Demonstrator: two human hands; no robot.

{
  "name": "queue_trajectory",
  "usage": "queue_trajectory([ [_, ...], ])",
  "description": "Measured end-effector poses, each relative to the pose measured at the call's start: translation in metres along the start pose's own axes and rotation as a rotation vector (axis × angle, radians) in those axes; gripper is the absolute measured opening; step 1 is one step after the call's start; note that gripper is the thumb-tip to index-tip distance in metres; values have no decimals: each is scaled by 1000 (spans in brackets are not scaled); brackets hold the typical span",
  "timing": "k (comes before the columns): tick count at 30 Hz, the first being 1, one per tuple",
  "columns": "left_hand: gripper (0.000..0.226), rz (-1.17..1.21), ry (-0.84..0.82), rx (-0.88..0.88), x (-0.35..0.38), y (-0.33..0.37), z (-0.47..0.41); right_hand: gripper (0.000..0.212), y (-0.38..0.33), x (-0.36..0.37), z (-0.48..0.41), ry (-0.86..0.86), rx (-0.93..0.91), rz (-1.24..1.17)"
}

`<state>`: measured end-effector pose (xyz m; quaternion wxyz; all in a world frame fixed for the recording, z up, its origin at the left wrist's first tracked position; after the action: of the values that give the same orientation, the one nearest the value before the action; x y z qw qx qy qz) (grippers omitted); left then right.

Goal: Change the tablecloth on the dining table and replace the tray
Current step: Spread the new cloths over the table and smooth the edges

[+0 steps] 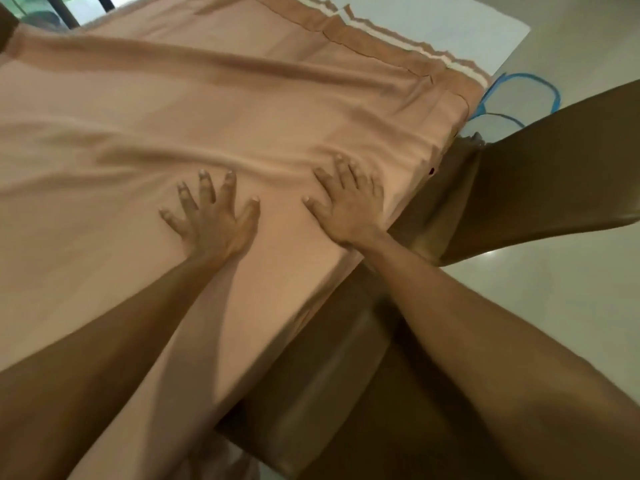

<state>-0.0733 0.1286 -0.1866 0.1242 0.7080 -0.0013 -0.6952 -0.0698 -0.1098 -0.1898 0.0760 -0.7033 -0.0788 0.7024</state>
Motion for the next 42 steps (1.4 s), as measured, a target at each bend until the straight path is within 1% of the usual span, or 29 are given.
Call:
queue_trajectory([
  [9,72,-36,32,-27,-2,4,-1,71,2,-3,-2,67,-22,-59],
  [11,71,-29,28,-9,-3,5,0,71,3,-3,-1,69,-19,-71],
  [14,71,-42,27,2,-3,6,1,71,4,0,-2,50,-37,-79],
  [17,71,-47,22,-39,-3,5,0,72,6,1,-2,30,-57,-94],
  [22,70,-69,43,-35,0,6,-2,72,13,-1,-8,7,-130,-138],
  [27,70,-90,20,-51,0,5,0,69,27,-11,-8,-36,-197,-138],
  [29,70,-94,-7,-51,0,7,-2,61,41,-22,-13,-37,-188,-196],
  [31,69,-104,-10,-64,-2,6,-1,48,55,-35,-28,-40,-218,-374],
  [33,69,-112,-22,-66,-2,6,0,42,70,-47,-52,-56,-312,-540],
  [34,68,-113,-32,-59,-2,7,-2,42,79,-52,-68,-45,-388,-530],
  [35,68,-114,-47,-62,-3,8,-3,43,87,-55,-87,-29,-472,-458],
  [38,66,-90,-54,-134,-2,10,-5,54,106,-58,-145,-37,-680,-168],
  [42,61,-65,-61,-305,5,35,-9,73,128,-59,-220,-89,-806,51],
])
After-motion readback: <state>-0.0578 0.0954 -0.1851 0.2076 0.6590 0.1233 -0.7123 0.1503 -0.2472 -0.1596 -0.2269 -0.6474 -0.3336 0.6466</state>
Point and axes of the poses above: each hand's wrist, its own z-axis away from the middle knuckle, its own x-axis out of the palm, y = z × x, the point moved 5 cm from there along -z, towards the middle knuckle, and after that the axes turned 6 degrees about y, right-handed, at the moved point
